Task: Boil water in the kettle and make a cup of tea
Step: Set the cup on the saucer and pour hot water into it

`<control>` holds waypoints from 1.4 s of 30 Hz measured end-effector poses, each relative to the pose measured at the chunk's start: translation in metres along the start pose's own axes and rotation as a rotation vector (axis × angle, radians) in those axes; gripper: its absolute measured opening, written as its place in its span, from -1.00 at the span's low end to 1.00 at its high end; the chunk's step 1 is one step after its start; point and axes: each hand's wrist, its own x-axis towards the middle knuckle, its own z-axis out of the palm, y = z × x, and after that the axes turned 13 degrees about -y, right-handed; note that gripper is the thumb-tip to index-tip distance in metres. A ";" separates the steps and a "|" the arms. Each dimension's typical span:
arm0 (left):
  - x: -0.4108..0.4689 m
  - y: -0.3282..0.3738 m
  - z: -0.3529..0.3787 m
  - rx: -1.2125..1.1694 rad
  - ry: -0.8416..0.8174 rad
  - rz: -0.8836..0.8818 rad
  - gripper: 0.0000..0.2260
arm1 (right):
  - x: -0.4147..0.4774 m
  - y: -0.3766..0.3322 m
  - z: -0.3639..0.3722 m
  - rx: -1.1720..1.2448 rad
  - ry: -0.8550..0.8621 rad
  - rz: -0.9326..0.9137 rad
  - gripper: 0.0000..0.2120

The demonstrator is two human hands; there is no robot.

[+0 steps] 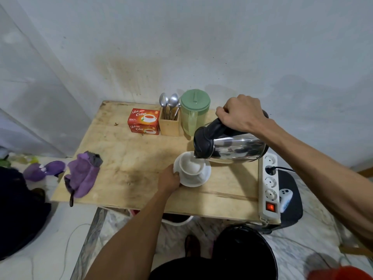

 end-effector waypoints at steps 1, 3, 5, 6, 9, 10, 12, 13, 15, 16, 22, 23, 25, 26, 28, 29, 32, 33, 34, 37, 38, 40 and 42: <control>0.000 0.000 0.000 -0.006 0.001 0.000 -0.67 | 0.001 -0.003 0.001 -0.031 -0.001 -0.015 -0.51; 0.000 0.000 0.000 -0.008 -0.004 0.001 -0.67 | 0.002 -0.008 0.003 -0.082 0.004 -0.045 -0.50; 0.000 0.000 0.000 -0.003 -0.009 0.007 -0.67 | 0.003 -0.013 0.004 -0.124 0.016 -0.070 -0.51; 0.000 -0.001 0.000 0.000 -0.011 0.010 -0.67 | 0.003 -0.016 0.005 -0.142 0.022 -0.080 -0.52; -0.001 0.000 0.000 0.001 -0.016 0.018 -0.67 | 0.003 -0.024 0.007 -0.193 0.048 -0.105 -0.52; -0.002 0.000 0.000 0.001 -0.016 0.021 -0.67 | 0.002 -0.026 0.008 -0.207 0.056 -0.118 -0.52; -0.002 0.000 0.000 -0.001 -0.014 0.023 -0.67 | 0.002 -0.029 0.008 -0.229 0.061 -0.140 -0.52; -0.003 0.000 -0.001 0.000 -0.013 0.025 -0.67 | 0.002 -0.030 0.009 -0.239 0.060 -0.145 -0.53; -0.003 -0.001 -0.001 -0.002 -0.011 0.027 -0.67 | 0.002 -0.032 0.009 -0.256 0.057 -0.144 -0.53; -0.002 0.000 -0.001 -0.004 -0.012 0.026 -0.67 | 0.002 -0.033 0.009 -0.256 0.061 -0.146 -0.53; -0.002 0.001 0.000 -0.013 -0.015 0.019 -0.60 | -0.001 -0.034 0.007 -0.238 0.099 -0.179 -0.53; -0.002 0.000 0.000 -0.014 -0.014 0.017 -0.62 | -0.001 -0.035 0.007 -0.248 0.096 -0.176 -0.53; -0.002 -0.001 0.000 -0.010 -0.008 0.015 -0.65 | 0.000 -0.035 0.007 -0.255 0.086 -0.178 -0.53; -0.002 -0.001 0.000 -0.008 -0.007 0.014 -0.65 | 0.000 -0.035 0.007 -0.253 0.082 -0.181 -0.53; -0.001 -0.001 0.001 -0.005 -0.006 0.009 -0.65 | 0.000 -0.035 0.006 -0.254 0.075 -0.183 -0.53; -0.001 -0.001 0.001 -0.006 -0.003 0.008 -0.65 | -0.001 -0.035 0.005 -0.255 0.073 -0.185 -0.53; -0.001 -0.001 0.001 -0.009 -0.001 0.008 -0.66 | -0.001 -0.035 0.004 -0.250 0.056 -0.184 -0.53; -0.001 -0.001 0.001 -0.009 0.000 0.008 -0.66 | -0.001 -0.035 0.004 -0.248 0.050 -0.183 -0.53; -0.001 -0.001 0.001 -0.009 0.000 0.009 -0.66 | -0.001 -0.035 0.004 -0.246 0.046 -0.183 -0.53; -0.001 -0.001 0.001 -0.004 0.000 0.013 -0.66 | -0.002 -0.035 0.004 -0.247 0.043 -0.183 -0.53; -0.001 0.000 0.002 -0.002 0.002 0.013 -0.66 | -0.002 -0.035 0.004 -0.248 0.042 -0.182 -0.53; -0.001 0.000 0.002 0.003 0.005 0.010 -0.67 | -0.002 -0.035 0.004 -0.247 0.040 -0.184 -0.53; -0.001 0.001 0.002 0.004 0.006 0.011 -0.68 | -0.002 -0.034 0.003 -0.245 0.039 -0.187 -0.53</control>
